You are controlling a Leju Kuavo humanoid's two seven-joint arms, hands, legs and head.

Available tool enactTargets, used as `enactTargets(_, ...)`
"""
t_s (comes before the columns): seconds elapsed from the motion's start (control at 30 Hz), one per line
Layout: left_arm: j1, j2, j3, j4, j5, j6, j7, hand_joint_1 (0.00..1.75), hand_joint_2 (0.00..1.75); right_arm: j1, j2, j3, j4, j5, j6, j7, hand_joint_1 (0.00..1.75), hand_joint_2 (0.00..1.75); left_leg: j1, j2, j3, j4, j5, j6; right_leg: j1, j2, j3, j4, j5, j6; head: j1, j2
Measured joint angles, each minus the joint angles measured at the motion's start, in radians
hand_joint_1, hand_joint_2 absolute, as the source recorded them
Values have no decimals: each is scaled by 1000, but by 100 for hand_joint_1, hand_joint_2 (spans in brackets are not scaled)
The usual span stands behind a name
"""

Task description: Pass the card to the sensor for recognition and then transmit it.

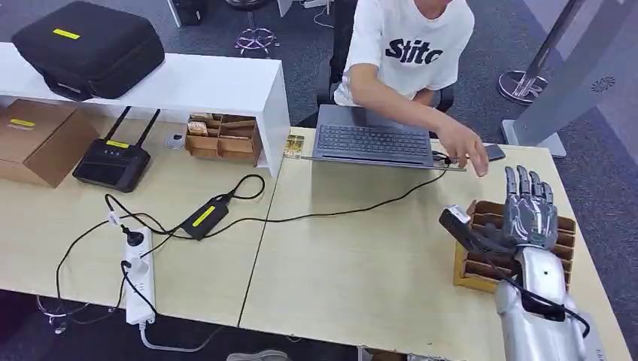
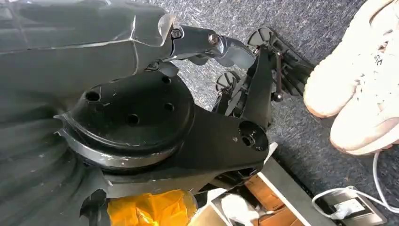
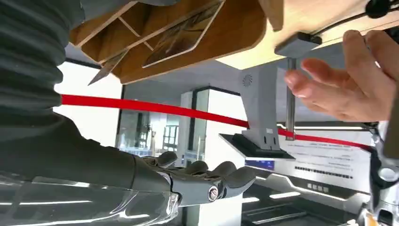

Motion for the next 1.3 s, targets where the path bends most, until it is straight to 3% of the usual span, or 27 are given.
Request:
enactTargets(0.9, 0, 3, 0, 0, 0, 6, 1, 0, 175, -12, 2, -86, 18, 3, -2, -27, 0, 175, 0, 0, 0, 0, 0, 0, 0, 0, 0, 0, 0, 0, 0, 0)
enactTargets(1.07, 0, 3, 0, 0, 0, 4, 0, 0, 175, -12, 13, -79, 8, 2, -7, -40, 23, 175, 0, 0, 0, 0, 0, 0, 0, 0, 0, 0, 0, 0, 0, 0)
enactTargets(1.1, 0, 3, 0, 0, 0, 3, 0, 0, 175, -12, 14, -75, 6, 2, -10, -42, 44, 175, 0, 0, 0, 0, 0, 0, 0, 0, 0, 0, 0, 0, 0, 0)
enactTargets(1.23, 0, 3, 0, 0, 0, 3, 0, 0, 175, -12, 18, -62, -1, 1, -21, -45, 44, 175, 0, 0, 0, 0, 0, 0, 0, 0, 0, 0, 0, 0, 0, 0)
enactTargets(1.3, -1, 3, 0, 0, 0, 3, 0, 0, 175, -12, 19, -54, -5, 1, -23, -47, 56, 175, 0, 0, 0, 0, 0, 0, 0, 0, 0, 0, 0, 0, 0, 0)
